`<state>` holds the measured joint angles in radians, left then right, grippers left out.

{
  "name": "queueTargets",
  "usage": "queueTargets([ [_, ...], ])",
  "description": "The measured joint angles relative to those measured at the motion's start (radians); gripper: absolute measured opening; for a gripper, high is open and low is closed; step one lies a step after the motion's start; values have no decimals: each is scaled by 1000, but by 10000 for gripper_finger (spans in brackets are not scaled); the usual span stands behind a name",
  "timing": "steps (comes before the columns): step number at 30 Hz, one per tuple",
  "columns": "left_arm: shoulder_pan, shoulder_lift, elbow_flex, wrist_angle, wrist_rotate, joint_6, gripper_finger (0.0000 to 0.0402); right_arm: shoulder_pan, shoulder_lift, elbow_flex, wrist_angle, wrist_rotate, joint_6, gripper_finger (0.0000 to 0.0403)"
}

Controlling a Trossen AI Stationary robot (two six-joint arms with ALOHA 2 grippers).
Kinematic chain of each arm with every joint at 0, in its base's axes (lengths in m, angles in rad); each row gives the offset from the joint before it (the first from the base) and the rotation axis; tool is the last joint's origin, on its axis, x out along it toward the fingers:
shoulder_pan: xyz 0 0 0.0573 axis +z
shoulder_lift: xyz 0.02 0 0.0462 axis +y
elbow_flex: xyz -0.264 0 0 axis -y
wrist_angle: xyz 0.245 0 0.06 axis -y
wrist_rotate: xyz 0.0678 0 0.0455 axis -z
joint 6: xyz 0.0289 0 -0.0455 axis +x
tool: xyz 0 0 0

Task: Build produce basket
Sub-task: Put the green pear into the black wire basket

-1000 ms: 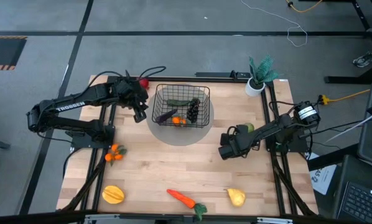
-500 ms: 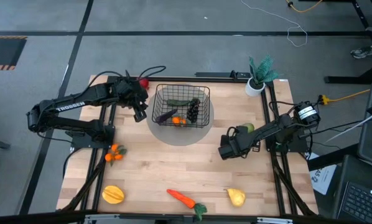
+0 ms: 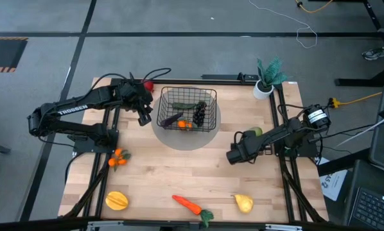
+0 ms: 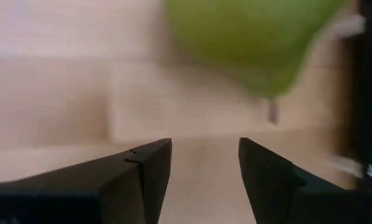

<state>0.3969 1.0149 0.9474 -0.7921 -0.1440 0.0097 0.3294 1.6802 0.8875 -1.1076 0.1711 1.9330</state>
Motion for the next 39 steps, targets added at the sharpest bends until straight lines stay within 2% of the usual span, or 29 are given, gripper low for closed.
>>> queueTargets([
  [3, 0, 0, 0, 0, 0, -1, 133, 2, 0, 0, -49, -85, -39, 177],
  [11, 0, 0, 0, 0, 0, -22, 133, 7, -1, -13, -171, -88, -56, 177],
  [13, 0, 0, 0, 0, 0, -32, 133, 6, -1, -40, -147, -99, -66, 177],
  [16, 0, 0, 0, 0, 0, -33, 133, 6, -1, -104, -19, -141, -85, 177],
  [21, 0, 0, 0, 0, 0, -33, 133, 6, -16, -159, 12, -130, -78, 177],
  [29, 0, 0, 0, 0, 0, -35, 133, 4, -94, -191, -15, -26, -57, 177],
  [31, 0, 0, 0, 0, 0, -35, 133, 5, -108, -213, 9, -29, -57, 175],
  [39, 0, 0, 0, 0, 0, -34, 133, 2, -125, -262, 85, -18, -70, 133],
])
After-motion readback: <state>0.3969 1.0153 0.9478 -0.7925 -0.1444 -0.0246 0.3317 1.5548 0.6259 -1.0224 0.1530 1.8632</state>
